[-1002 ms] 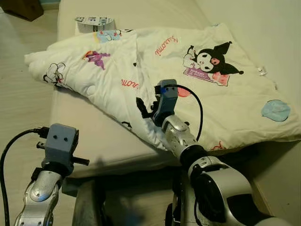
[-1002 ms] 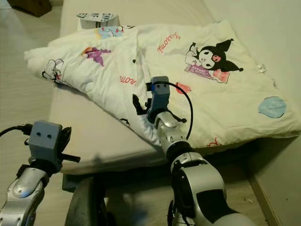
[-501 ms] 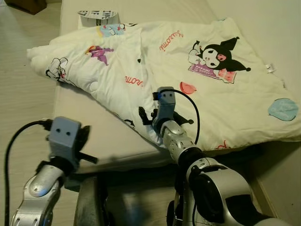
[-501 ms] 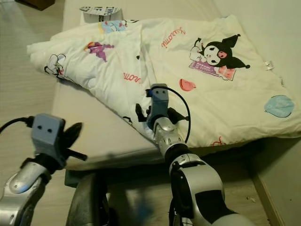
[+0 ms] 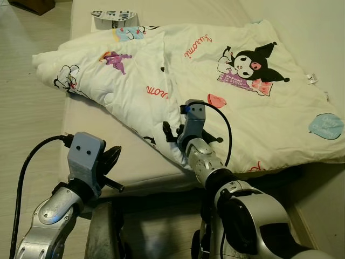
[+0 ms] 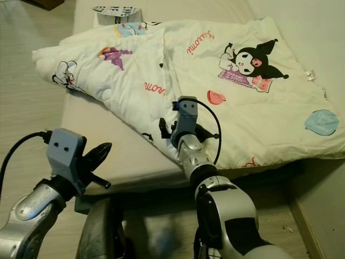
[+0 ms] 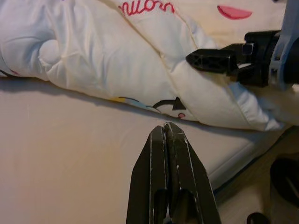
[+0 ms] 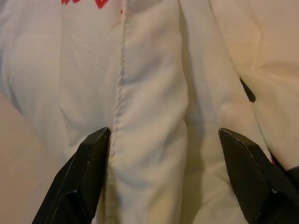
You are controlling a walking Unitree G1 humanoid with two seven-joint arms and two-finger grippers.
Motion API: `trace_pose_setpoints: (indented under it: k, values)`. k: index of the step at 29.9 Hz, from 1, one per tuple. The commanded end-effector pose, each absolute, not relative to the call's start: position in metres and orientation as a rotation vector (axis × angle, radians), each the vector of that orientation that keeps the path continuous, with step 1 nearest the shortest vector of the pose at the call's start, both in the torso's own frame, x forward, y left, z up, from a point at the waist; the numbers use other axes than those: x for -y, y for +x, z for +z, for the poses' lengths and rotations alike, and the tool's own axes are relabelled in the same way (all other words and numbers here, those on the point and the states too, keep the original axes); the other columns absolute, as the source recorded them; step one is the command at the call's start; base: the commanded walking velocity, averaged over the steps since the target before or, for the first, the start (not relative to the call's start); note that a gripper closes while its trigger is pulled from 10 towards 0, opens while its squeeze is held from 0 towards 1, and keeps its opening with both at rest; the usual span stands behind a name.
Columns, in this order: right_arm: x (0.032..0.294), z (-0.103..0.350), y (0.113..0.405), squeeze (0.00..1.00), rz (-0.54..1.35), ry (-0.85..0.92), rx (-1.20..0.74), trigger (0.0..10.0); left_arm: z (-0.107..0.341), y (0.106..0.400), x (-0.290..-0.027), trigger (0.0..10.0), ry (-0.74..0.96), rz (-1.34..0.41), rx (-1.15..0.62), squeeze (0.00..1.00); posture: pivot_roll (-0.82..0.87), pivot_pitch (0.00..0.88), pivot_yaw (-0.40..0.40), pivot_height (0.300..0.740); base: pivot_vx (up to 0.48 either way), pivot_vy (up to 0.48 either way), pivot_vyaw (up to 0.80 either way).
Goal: Clean up the room
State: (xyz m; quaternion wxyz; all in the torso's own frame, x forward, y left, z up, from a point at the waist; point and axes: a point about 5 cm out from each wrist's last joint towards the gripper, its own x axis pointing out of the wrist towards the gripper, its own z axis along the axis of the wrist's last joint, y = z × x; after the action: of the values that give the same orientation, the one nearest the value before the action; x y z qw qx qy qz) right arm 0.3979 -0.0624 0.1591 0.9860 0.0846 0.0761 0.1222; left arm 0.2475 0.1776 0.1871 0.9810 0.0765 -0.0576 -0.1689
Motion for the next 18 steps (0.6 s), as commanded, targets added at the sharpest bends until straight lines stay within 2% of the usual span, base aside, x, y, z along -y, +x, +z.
trace_pose_setpoints:
  k: [1, 2, 18]
  values:
    - [0.0627, 0.1445, 0.3931, 0.00, 0.242, 0.182, -0.215, 1.2, 0.1862, 0.2440, -0.1787, 10.0, 0.168, -0.351, 0.096, 0.00, 0.22, 0.404, -0.028, 0.541, 0.000, 0.000, 0.00]
    - [0.0630, 0.1443, 0.3931, 0.00, 0.239, 0.193, -0.217, 0.0, 0.1861, 0.2442, -0.1789, 10.0, 0.170, -0.350, 0.094, 0.00, 0.22, 0.404, -0.028, 0.541, 0.000, 0.000, 0.00]
    - [0.0680, 0.1444, 0.3942, 0.00, 0.214, 0.217, -0.217, 0.0, 0.1840, 0.2464, -0.1829, 10.0, 0.197, -0.333, 0.074, 0.00, 0.23, 0.398, -0.028, 0.541, 0.000, 0.000, 0.00]
